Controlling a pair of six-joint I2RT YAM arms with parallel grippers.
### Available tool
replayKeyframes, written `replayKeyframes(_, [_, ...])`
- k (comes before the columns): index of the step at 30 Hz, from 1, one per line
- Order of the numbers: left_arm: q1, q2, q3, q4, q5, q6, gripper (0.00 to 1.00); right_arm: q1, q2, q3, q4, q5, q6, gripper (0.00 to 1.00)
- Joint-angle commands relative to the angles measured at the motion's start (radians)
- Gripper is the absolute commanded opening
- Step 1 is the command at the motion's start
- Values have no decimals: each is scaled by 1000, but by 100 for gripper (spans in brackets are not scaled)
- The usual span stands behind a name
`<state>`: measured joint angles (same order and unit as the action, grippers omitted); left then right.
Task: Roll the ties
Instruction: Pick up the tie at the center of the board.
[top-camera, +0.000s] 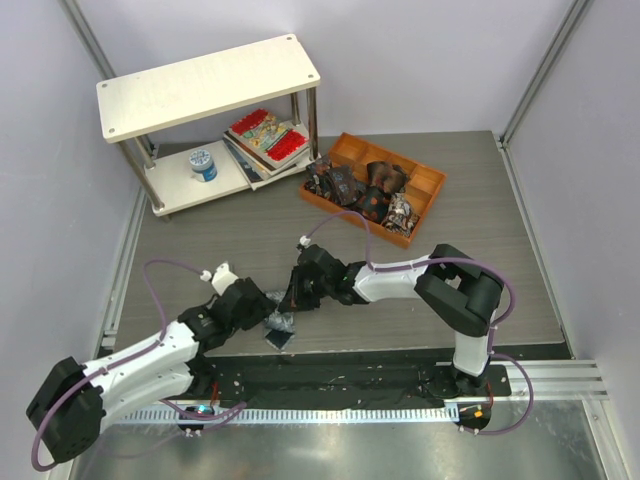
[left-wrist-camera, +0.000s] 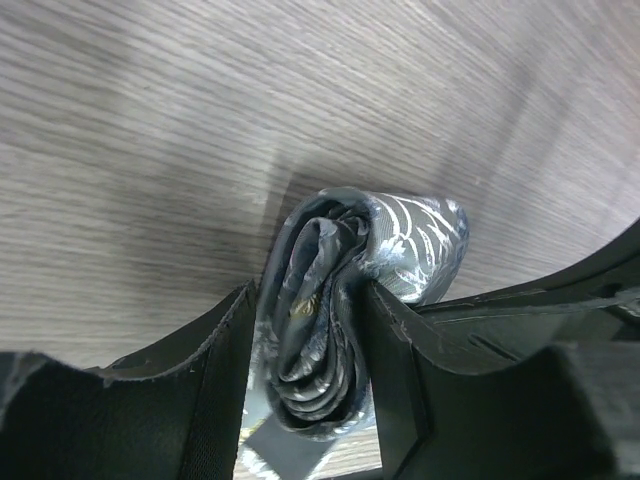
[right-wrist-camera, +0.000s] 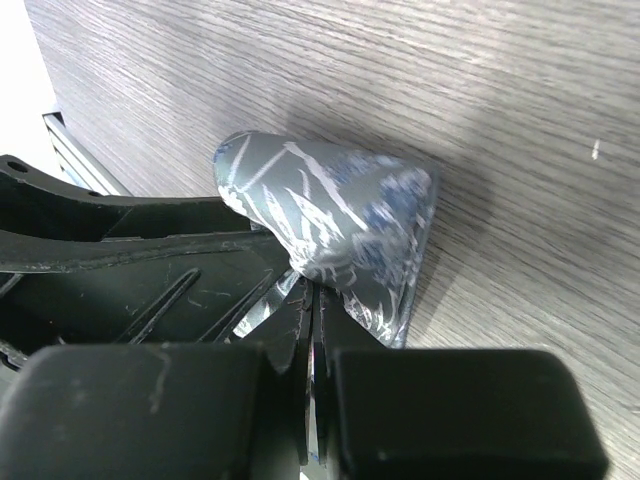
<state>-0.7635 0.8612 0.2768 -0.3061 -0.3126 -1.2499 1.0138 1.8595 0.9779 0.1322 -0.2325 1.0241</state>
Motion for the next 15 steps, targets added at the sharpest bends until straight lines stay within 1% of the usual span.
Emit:
replayKeyframes(1, [-10, 61, -70, -5, 113, -5, 48, 2, 10, 19, 0, 15, 1, 4])
replayKeyframes(4, [-10, 91, -88, 38, 121, -11, 45, 3, 12, 19, 0, 16, 2, 4])
replayKeyframes(7, [-11, 105, -91, 45, 110, -13, 37, 3, 17, 18, 0, 15, 2, 4])
replayKeyframes(8, [-11, 104, -91, 47, 106, -13, 31, 3, 17, 19, 0, 15, 2, 4])
replayKeyframes(9, [-13, 102, -91, 47, 102, -13, 28, 3, 17, 19, 0, 15, 4, 4])
replayKeyframes(10, [-11, 95, -93, 47, 96, -13, 21, 2, 17, 21, 0, 15, 4, 4])
replayKeyframes(12, [-11, 85, -93, 47, 87, -13, 13, 2, 15, 21, 0, 15, 2, 4])
replayKeyframes(13, [-11, 81, -93, 45, 80, -11, 6, 2, 12, 19, 0, 15, 4, 4])
replayKeyframes(15, [-11, 75, -87, 42, 72, -11, 0, -4, 3, 16, 0, 13, 4, 4])
